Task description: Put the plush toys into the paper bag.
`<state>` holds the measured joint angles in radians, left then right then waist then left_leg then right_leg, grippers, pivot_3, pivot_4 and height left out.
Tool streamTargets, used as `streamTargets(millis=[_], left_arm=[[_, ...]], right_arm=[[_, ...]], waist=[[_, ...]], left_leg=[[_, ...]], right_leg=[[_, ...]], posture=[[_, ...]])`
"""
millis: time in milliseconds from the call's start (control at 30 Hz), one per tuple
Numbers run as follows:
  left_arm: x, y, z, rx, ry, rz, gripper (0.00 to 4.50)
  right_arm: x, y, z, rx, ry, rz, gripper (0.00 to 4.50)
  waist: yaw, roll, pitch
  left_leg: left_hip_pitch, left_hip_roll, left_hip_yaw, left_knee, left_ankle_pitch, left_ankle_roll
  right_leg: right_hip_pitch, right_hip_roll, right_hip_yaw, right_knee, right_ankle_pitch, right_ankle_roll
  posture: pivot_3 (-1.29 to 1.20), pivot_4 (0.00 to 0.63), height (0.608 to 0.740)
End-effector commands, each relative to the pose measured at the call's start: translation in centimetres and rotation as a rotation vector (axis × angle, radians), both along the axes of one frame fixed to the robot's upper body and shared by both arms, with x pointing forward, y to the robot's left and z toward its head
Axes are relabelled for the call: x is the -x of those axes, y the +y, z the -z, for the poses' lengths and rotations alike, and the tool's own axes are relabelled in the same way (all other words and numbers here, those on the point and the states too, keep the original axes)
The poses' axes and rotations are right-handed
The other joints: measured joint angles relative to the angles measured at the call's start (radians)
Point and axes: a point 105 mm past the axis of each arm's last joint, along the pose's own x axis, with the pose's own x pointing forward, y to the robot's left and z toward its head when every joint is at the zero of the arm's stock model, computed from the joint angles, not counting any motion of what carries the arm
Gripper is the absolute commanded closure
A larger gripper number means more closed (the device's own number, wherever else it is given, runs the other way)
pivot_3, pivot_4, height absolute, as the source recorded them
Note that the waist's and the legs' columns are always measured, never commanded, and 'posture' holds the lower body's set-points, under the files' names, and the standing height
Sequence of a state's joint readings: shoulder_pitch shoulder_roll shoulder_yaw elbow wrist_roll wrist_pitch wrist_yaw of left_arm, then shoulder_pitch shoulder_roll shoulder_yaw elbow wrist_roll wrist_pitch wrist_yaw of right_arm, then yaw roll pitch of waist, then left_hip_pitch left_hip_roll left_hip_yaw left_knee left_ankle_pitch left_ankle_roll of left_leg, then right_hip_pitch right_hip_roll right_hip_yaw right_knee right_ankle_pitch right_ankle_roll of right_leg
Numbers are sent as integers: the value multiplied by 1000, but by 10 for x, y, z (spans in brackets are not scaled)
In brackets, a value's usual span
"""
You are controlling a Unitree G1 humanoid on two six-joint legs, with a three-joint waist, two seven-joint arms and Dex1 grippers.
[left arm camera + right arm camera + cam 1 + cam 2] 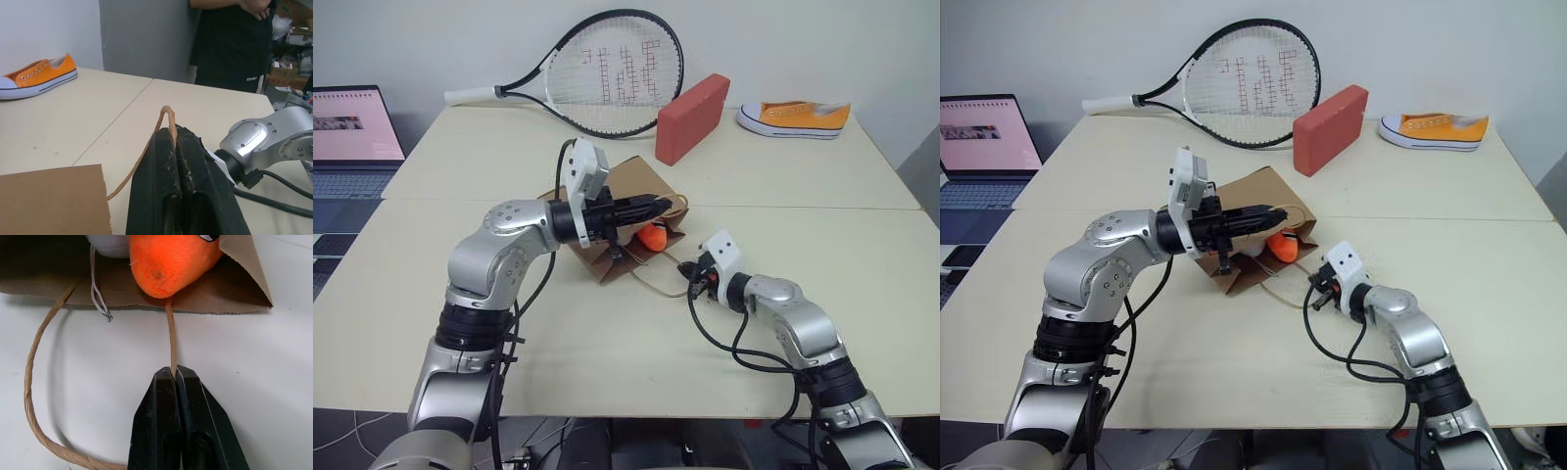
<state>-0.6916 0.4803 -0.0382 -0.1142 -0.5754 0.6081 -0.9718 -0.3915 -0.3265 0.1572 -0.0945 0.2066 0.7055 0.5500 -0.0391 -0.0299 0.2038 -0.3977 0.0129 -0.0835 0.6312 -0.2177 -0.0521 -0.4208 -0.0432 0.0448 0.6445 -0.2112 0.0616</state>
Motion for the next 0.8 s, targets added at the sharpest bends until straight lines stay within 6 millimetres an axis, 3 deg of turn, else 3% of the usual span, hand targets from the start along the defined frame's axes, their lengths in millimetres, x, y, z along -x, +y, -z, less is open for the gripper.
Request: streamTargets(millis=[33, 267, 500, 600, 800], left_arm=[[4, 6, -28, 26, -108, -14, 4500], [-8, 15, -69, 45, -227, -91, 4500], [-30, 15, -88, 93, -256, -151, 4500], [-40, 10, -82, 82, -236, -161, 4500], [-47, -4, -77, 87, -212, -140, 4500]], right_arm=[[4, -7, -41, -105, -54, 0, 4450], [31, -31, -116, -299, -40, -76, 4450], [41, -58, -166, -330, -76, -79, 4450], [42, -69, -178, -329, -82, -64, 4450], [42, -78, -185, -323, -70, -44, 4450]], waist=[[1, 0, 0], [7, 0, 0], [7, 1, 0], [7, 1, 0], [6, 1, 0]], left_leg=[[0, 0, 0, 0, 0, 0], [-1, 0, 0, 0, 0, 0], [-1, 0, 0, 0, 0, 0], [-1, 0, 0, -1, 0, 0], [-2, 0, 0, -1, 0, 0]], right_leg=[[0, 0, 0, 0, 0, 0], [0, 0, 0, 0, 0, 0], [-1, 0, 0, -1, 0, 0], [-1, 0, 0, -1, 0, 0], [-1, 0, 0, -1, 0, 0]], posture=[[0, 150, 740], [0, 150, 740], [0, 150, 740], [0, 150, 740], [0, 150, 740]])
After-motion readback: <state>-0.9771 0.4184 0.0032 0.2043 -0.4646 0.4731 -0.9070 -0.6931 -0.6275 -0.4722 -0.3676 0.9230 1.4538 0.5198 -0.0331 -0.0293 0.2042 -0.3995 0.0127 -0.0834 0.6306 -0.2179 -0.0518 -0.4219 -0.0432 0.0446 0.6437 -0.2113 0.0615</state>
